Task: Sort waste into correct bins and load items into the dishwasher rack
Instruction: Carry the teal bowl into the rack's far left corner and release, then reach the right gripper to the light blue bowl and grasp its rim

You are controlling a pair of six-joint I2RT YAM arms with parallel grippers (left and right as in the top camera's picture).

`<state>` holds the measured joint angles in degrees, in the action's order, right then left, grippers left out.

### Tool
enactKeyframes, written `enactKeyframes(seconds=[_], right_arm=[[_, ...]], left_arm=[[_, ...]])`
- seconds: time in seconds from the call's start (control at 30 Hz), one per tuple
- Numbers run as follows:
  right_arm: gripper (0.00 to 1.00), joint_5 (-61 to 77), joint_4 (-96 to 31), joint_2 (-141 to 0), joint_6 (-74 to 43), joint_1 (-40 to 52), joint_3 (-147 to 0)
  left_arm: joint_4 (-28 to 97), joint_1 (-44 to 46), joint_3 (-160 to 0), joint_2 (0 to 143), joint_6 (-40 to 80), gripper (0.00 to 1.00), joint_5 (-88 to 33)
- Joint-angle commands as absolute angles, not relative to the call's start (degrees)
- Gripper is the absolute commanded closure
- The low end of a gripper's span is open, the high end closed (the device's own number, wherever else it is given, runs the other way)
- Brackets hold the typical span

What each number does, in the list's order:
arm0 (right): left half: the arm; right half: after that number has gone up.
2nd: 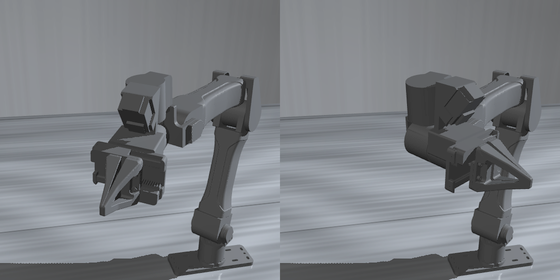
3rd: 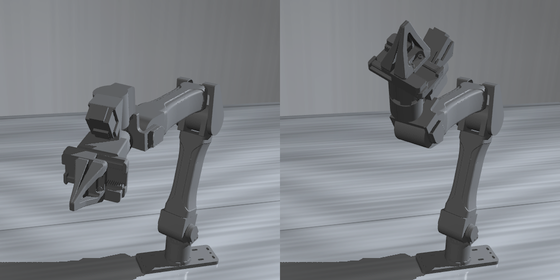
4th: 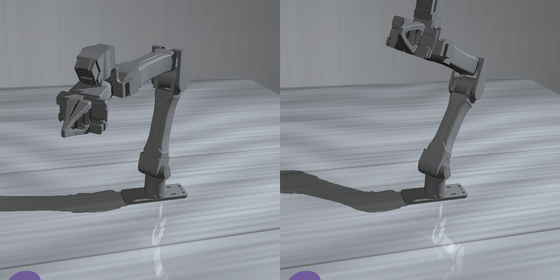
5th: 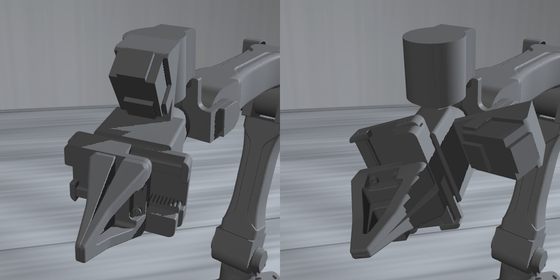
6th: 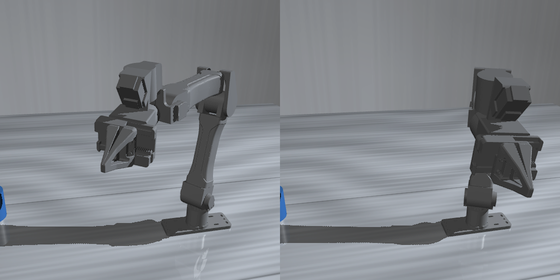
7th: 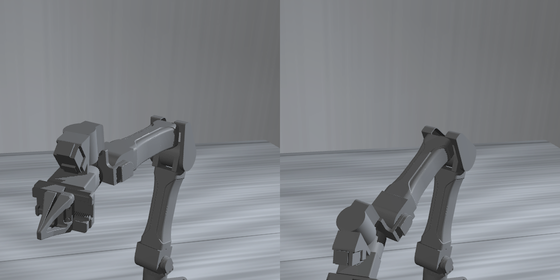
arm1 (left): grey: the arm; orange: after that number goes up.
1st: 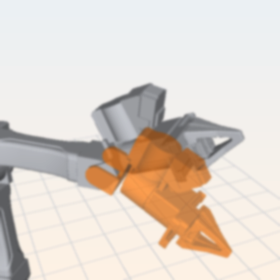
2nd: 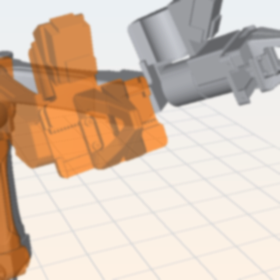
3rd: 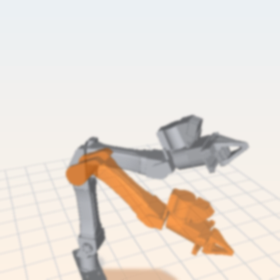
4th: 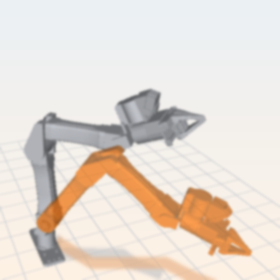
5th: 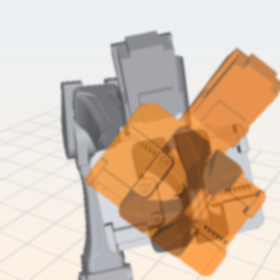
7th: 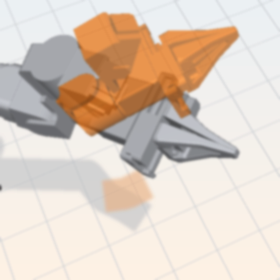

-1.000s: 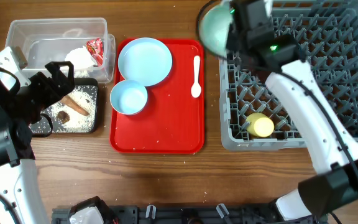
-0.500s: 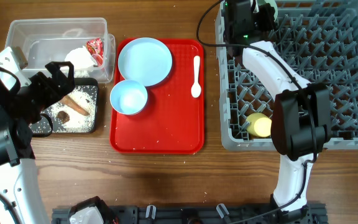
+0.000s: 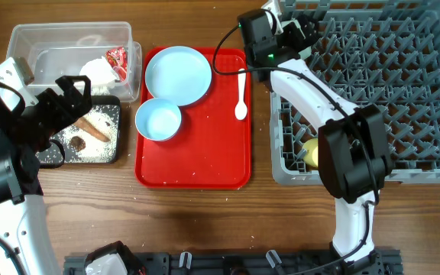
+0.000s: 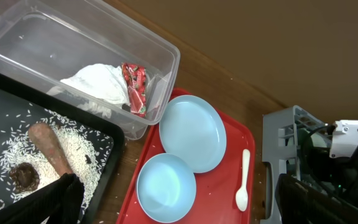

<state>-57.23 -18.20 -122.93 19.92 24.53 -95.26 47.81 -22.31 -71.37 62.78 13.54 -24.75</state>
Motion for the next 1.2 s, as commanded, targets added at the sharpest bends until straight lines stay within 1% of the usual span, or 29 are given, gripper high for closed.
enactKeyframes(seconds=[0.0,0.07,0.13,0.17,0.23,0.27,0.3,0.33,0.4,0.43,0.47,0.5,0.57,0.6,0.7,0.73,0.8,0.83,0.87,1.0,1.07,1.13,1.17], right_arm=[[0.00,-52.9,-21.0,-121.2,11.4,25.5,-95.4],[0.00,-46.8,-24.1,-116.6,6.9,25.5,-95.4],[0.00,-37.0,-27.0,-112.3,4.1,25.6,-95.4],[0.00,-29.8,-28.9,-110.3,2.2,25.8,-95.4],[0.00,-10.5,-32.1,-107.3,-3.3,25.9,-95.4],[0.00,7.1,-33.8,-107.0,-6.7,25.9,-95.4],[0.00,16.3,-33.9,-107.4,-10.8,25.8,-94.8],[0.00,23.1,-31.8,-108.0,-16.9,25.9,-93.3],[0.02,28.3,-28.3,-109.8,-22.4,26.9,-90.9],[0.12,28.2,-27.3,-111.6,-23.1,28.6,-89.6],[0.18,27.4,-27.2,-113.0,-23.2,30.1,-89.2],[0.21,25.5,-27.2,-114.7,-24.2,32.1,-89.1],[0.23,17.9,-27.4,-118.1,-29.9,36.0,-89.1],[0.24,17.0,-26.9,-119.7,-31.3,37.4,-89.1],[0.30,14.7,-26.2,-122.6,-32.4,39.7,-89.1],[0.34,14.7,-25.8,-123.3,-33.4,40.0,-89.1],[0.44,13.3,-25.6,-124.4,-35.7,40.2,-89.1],[0.52,12.8,-25.5,-125.0,-36.4,40.2,-89.1],[0.56,12.8,-25.3,-125.4,-36.7,40.2,-89.1],[0.64,12.8,-24.3,-127.1,-39.0,40.2,-89.1],[0.78,12.9,-24.3,-127.1,-39.0,40.2,-89.3],[0.95,13.5,-24.6,-127.1,-38.9,40.0,-89.6],[0.96,13.8,-24.9,-127.1,-38.9,39.9,-89.9]], left_arm=[[47.7,-22.2,-71.9,62.8,12.2,0.00,-24.8],[47.7,-22.2,-71.9,62.8,12.2,0.00,-24.8],[47.7,-22.2,-71.9,62.8,12.2,0.00,-24.8],[47.7,-22.2,-71.9,62.8,12.2,0.00,-24.8],[47.7,-22.3,-71.9,62.8,12.2,0.00,-24.8],[47.7,-22.2,-71.9,62.8,12.2,0.00,-24.8],[47.7,-22.2,-71.9,62.8,12.2,0.00,-24.8],[47.7,-22.2,-71.9,62.8,12.2,0.00,-24.8],[47.7,-22.2,-71.9,62.8,12.2,0.00,-24.8],[47.7,-22.2,-71.9,62.8,12.2,0.00,-24.8],[47.7,-22.2,-71.9,62.8,12.2,0.00,-24.8],[47.7,-22.2,-71.9,62.8,12.2,0.00,-24.8],[47.7,-22.2,-71.9,62.8,12.2,0.00,-24.8],[47.7,-22.2,-71.9,62.8,12.2,0.00,-24.8],[47.7,-22.2,-71.9,62.8,12.2,0.00,-24.8],[47.7,-22.2,-71.9,62.8,12.2,0.00,-24.8],[47.7,-22.2,-71.9,62.8,12.2,0.00,-24.8],[47.7,-22.2,-71.9,62.8,12.2,0.00,-24.8],[47.7,-22.2,-71.9,62.8,12.2,0.00,-24.8],[47.7,-22.2,-71.9,62.8,12.2,0.00,-24.8],[47.7,-22.2,-71.9,62.8,12.2,0.00,-24.8],[47.7,-22.2,-71.9,62.8,12.2,0.00,-24.8],[47.7,-22.2,-71.9,62.8,12.2,0.00,-24.8]])
